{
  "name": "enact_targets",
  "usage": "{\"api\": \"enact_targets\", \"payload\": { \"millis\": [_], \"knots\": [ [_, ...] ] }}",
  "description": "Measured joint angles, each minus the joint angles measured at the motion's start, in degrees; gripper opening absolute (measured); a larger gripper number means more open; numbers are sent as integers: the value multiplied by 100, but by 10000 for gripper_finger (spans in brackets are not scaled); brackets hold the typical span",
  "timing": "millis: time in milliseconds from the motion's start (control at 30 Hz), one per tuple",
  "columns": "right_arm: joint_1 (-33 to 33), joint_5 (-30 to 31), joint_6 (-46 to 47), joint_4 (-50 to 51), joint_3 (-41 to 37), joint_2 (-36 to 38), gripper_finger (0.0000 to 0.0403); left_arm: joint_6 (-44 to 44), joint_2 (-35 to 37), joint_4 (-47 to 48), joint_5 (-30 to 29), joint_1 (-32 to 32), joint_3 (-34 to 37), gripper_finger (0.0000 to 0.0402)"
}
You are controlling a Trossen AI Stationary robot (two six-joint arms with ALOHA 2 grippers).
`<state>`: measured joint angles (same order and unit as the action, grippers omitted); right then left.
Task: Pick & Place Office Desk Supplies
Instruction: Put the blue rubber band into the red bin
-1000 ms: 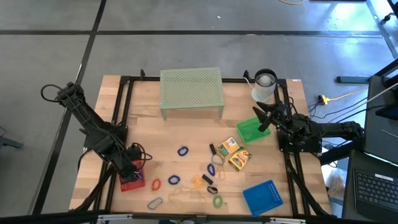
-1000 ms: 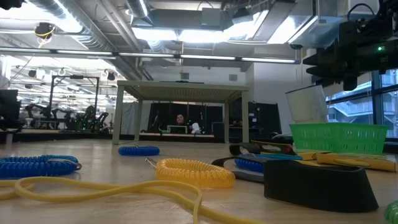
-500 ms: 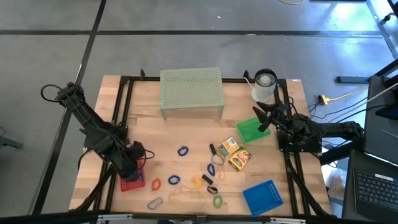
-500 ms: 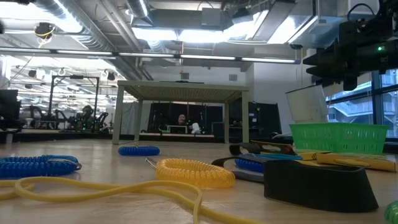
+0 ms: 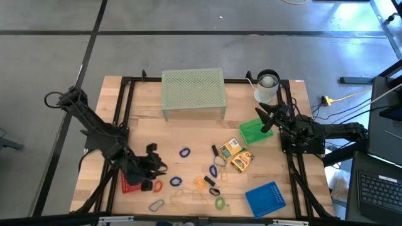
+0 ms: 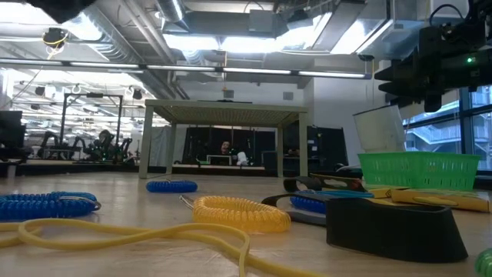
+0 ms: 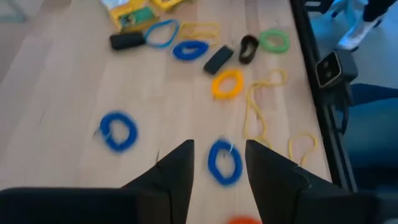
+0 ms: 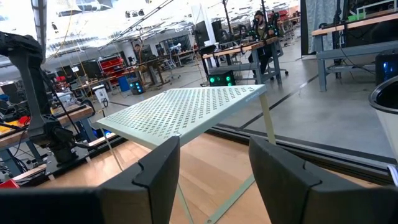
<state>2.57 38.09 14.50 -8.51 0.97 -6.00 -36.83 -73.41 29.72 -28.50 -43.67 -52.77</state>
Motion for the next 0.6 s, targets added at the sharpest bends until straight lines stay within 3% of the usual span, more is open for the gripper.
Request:
{"api": "enact_targets", "payload": {
  "millis": [100,333,600],
  "knots": [
    [0,-2,-2,0,0,0,194,202,-336,-303,119,165,0,146],
    [-1,0,-1,-2,0,1,194,-489,-996,-346,1812,491,4,146],
    [-2,0,-2,-2,0,0,194,-1439,-1716,-710,2131,232,4,152]
  ]
}}
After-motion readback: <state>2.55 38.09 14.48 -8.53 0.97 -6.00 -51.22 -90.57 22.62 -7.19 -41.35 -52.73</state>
